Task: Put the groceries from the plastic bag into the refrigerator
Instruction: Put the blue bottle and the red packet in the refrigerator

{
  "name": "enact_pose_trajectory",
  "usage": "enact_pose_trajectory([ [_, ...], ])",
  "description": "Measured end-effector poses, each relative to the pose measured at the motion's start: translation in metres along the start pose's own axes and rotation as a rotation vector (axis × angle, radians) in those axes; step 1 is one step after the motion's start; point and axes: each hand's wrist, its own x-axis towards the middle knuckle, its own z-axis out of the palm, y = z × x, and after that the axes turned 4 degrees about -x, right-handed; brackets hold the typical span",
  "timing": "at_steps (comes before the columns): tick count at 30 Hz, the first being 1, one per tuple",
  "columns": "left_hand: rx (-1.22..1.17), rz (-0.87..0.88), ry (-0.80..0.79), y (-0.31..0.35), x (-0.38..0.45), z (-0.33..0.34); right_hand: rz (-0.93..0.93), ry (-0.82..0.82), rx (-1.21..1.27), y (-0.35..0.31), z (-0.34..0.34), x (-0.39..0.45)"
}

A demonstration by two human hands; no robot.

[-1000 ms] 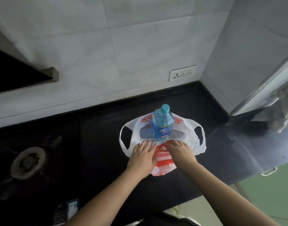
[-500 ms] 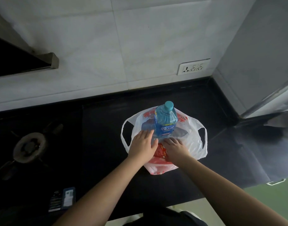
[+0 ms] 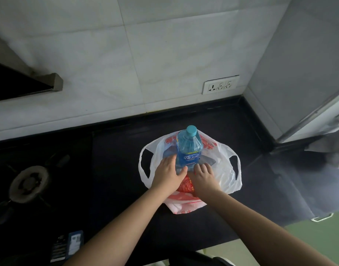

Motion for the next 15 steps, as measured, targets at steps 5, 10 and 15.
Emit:
enact_pose_trajectory([
  [5,-0.155,-0.009,-0.007,0.011,0.013,0.0,0.018,-0.025,0.109,0.017,-0.022,-0.006],
  [10,-0.288,-0.15,-0.095,0.012,0.027,-0.007,0.127,-0.065,0.272,0.039,-0.044,-0.021],
  [15,-0.375,-0.227,-0.113,0.006,0.03,-0.005,0.284,0.07,0.52,0.062,-0.054,-0.042],
])
